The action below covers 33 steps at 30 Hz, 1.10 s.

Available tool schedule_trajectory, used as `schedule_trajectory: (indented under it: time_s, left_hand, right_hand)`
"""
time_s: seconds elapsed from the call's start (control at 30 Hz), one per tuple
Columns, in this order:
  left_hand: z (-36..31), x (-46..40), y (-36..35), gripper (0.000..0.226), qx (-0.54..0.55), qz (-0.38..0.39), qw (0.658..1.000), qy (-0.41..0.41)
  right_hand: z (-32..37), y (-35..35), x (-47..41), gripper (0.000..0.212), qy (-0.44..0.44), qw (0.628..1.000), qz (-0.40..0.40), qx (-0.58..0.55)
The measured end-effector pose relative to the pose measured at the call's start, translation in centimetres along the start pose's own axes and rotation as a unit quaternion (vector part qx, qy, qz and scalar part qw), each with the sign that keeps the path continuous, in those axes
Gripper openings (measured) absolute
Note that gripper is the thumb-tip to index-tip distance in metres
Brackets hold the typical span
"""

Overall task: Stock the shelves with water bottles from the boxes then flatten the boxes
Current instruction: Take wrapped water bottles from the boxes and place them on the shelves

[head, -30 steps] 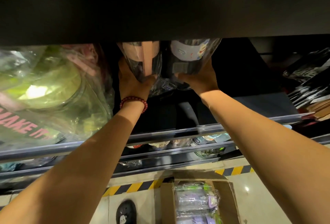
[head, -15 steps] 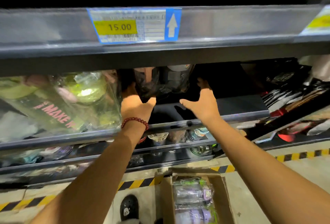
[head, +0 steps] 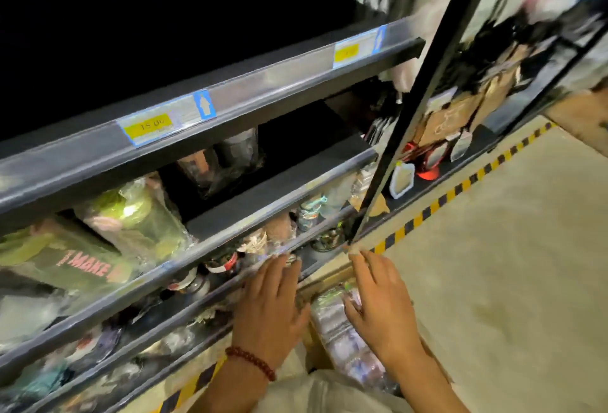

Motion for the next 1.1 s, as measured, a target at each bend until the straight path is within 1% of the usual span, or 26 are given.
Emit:
schedule_trajectory:
  time_s: [0.13, 0.23, 0.3, 0.37, 0.43, 0.5, 0.6, 0.73, 0.87, 1.0, 1.1]
  left_hand:
    - [-0.3, 0.4, -0.4, 0.089, 0.011, 0.019, 0.991, -0.131]
    - [0.8, 0.5, -0.3, 0.081, 0.015, 0.014, 0.972, -0.236]
    - [1.4, 0.6, -0.1, 0.077, 0.027, 0.020, 0.963, -0.268]
    - [2.0, 1.0, -0.4, 0.080, 0.040, 0.044, 0.958, -0.281]
    - [2.4, 1.7, -0.9, 0.072, 0.059, 0.066, 0.949, -0.303]
    - [2.6, 2.4, -1.3, 0.065, 0.080, 0.088, 0.939, -0.322]
    - [2.1, 3.1, -1.8, 0.064, 0.100, 0.126, 0.929, -0.332]
    - [0.3, 3.3, -2.2, 0.073, 0.096, 0.163, 0.915, -0.356]
    - [-0.9, 2.9, -3.4, 0.076, 0.092, 0.185, 0.908, -0.365]
    - [-2.5, 1.8, -5.4, 0.065, 0.084, 0.245, 0.909, -0.327]
    - [-4.2, 0.4, -6.8, 0.066, 0.083, 0.266, 0.910, -0.306]
  right_hand:
    - [-0.3, -0.6, 4.1, 0.077, -0.109, 0.994, 0.011, 0.019]
    - [1.0, -1.2, 7.0, 0.076, -0.193, 0.981, 0.000, 0.014]
    - [2.2, -1.6, 9.0, 0.078, -0.240, 0.971, -0.018, 0.016]
    - [3.4, -2.3, 11.4, 0.083, -0.283, 0.959, -0.033, 0.012]
    - [4.5, -3.1, 14.0, 0.083, -0.326, 0.945, -0.035, 0.012]
    - [5.5, -3.7, 16.4, 0.081, -0.368, 0.929, -0.030, 0.013]
    - [6.8, -4.1, 19.5, 0.075, -0.423, 0.906, -0.029, -0.014]
    - [7.2, -4.1, 22.0, 0.069, -0.485, 0.873, -0.031, -0.048]
    - [6.3, -4.3, 22.5, 0.069, -0.508, 0.858, -0.017, -0.075]
    - [4.2, -4.9, 22.2, 0.067, -0.526, 0.846, 0.005, -0.090]
    - [1.8, -5.3, 21.3, 0.065, -0.531, 0.839, 0.032, -0.109]
Point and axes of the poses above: each hand's wrist, its own x-axis away from the middle knuckle, its own y-axis out of the back of the hand, z = x × y, the point moved 2 cm from there along -x, towards the middle knuckle, and after that the axes turned 15 degrees about -y, right-handed, at the moved point
